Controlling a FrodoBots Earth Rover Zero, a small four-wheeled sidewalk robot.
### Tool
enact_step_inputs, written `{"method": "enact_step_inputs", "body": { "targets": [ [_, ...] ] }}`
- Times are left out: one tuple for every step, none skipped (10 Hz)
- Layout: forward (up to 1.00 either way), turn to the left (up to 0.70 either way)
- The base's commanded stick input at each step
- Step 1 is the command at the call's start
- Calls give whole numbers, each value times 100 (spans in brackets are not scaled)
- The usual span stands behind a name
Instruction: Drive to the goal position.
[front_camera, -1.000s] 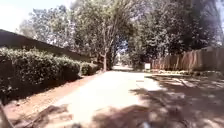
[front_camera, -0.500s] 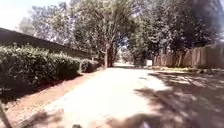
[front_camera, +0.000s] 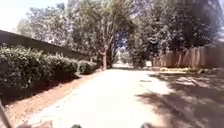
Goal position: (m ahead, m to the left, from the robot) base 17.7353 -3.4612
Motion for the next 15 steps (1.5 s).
{"method": "enact_step_inputs", "body": {
  "targets": [
    [70, -29],
    [70, -32],
    [70, -35],
    [70, -35],
    [70, -35],
    [70, -19],
    [70, -3],
    [70, 0],
    [70, 0],
    [70, 0],
    [70, 0],
    [70, 0],
    [70, 0],
    [70, 0],
    [70, 0]
  ]
}}
